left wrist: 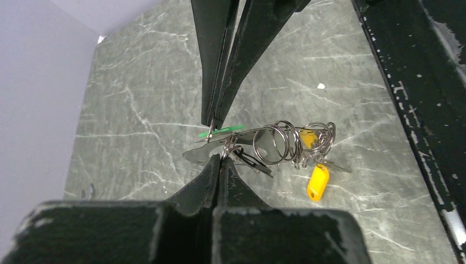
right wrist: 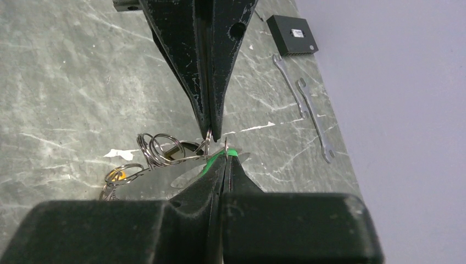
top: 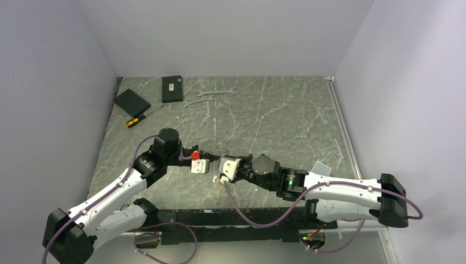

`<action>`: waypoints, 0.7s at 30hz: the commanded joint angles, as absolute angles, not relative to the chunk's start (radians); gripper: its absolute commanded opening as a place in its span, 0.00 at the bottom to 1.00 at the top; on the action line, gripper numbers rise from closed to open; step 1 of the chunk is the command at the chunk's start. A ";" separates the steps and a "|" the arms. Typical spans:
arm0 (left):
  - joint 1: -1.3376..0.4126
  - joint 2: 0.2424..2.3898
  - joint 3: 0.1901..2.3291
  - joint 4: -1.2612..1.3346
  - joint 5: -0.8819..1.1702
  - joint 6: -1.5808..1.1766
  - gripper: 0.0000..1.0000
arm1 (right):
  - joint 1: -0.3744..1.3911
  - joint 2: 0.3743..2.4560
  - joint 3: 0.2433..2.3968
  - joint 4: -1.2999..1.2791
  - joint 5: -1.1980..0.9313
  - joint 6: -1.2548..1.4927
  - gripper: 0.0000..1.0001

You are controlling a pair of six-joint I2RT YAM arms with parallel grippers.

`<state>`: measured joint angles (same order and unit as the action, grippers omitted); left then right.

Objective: Put the keys on the keyring

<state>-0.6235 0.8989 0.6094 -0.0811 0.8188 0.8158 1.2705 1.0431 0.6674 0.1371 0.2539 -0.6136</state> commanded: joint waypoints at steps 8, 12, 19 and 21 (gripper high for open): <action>-0.629 0.915 0.664 -0.084 0.893 0.778 0.00 | 1.278 1.019 0.665 0.104 0.267 -0.605 0.00; -0.629 0.916 0.664 -0.083 0.890 0.781 0.00 | 1.282 1.022 0.668 0.099 0.255 -0.601 0.00; -0.629 0.913 0.666 -0.091 0.877 0.793 0.00 | 1.300 1.019 0.670 0.070 0.266 -0.604 0.00; -0.629 0.915 0.667 -0.093 0.878 0.794 0.00 | 1.304 1.019 0.670 0.067 0.268 -0.606 0.00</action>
